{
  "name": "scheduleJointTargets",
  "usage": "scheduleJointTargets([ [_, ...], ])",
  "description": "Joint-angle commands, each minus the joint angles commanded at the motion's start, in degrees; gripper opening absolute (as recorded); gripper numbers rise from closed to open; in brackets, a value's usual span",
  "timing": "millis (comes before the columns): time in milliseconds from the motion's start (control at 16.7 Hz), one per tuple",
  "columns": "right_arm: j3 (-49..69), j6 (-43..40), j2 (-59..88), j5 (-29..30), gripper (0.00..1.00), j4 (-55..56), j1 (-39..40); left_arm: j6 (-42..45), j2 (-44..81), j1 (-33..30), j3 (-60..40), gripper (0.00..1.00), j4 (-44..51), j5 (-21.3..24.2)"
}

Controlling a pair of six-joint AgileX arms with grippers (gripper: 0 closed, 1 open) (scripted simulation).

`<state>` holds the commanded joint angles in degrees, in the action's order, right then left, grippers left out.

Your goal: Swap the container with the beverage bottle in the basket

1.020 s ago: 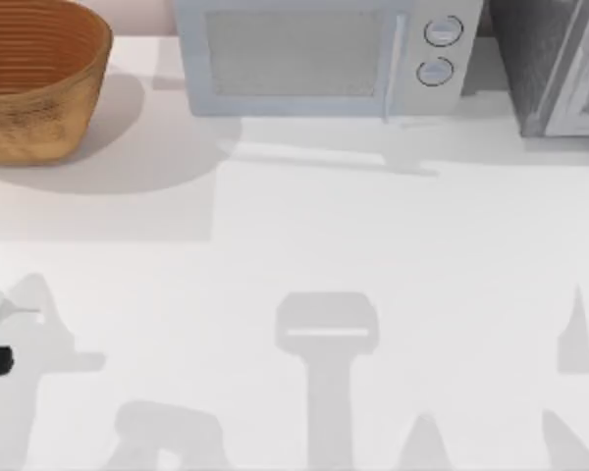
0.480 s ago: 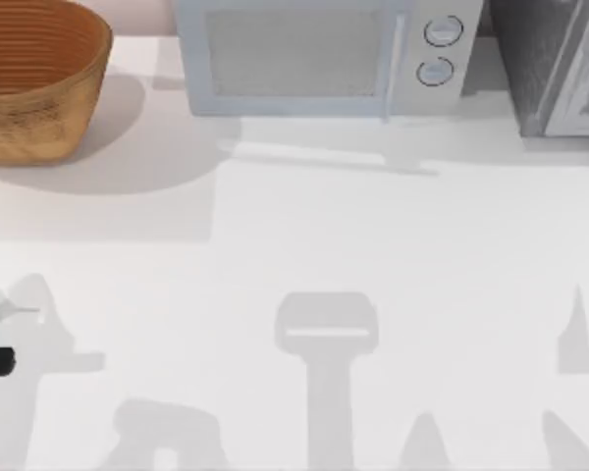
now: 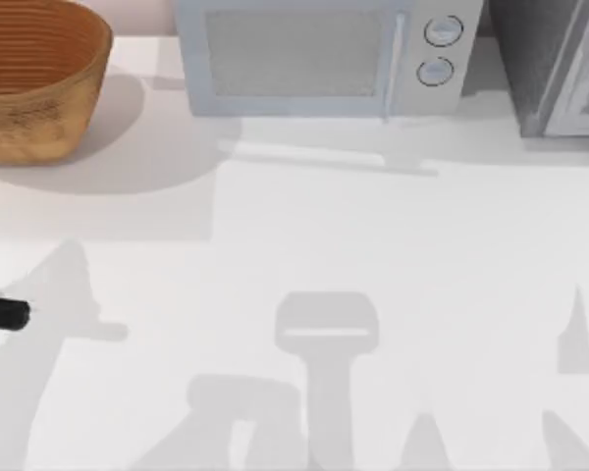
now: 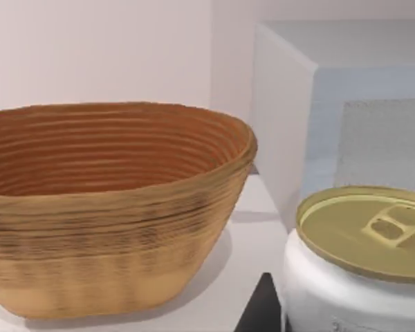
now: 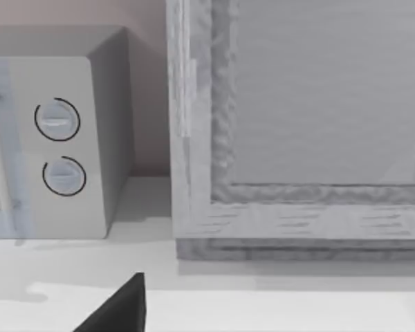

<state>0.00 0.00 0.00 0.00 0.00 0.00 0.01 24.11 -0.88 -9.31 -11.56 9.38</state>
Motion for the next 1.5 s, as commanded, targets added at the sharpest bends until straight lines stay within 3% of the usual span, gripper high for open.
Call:
scheduleJointTargets([
  [360, 0.00, 0.00, 0.00, 0.00, 1.00, 0.00, 0.00, 0.29, 28.93, -3.12, -12.47, 0.00, -15.54, 13.32],
  [1140, 0.00, 0.00, 0.00, 0.00, 1.00, 0.00, 0.00, 1.02, 95.88, -14.74, -42.71, 0.00, -53.38, 48.17],
  [1500, 0.00, 0.00, 0.00, 0.00, 1.00, 0.00, 0.00, 1.43, 115.52, -19.19, -51.87, 0.00, -64.98, 59.29],
])
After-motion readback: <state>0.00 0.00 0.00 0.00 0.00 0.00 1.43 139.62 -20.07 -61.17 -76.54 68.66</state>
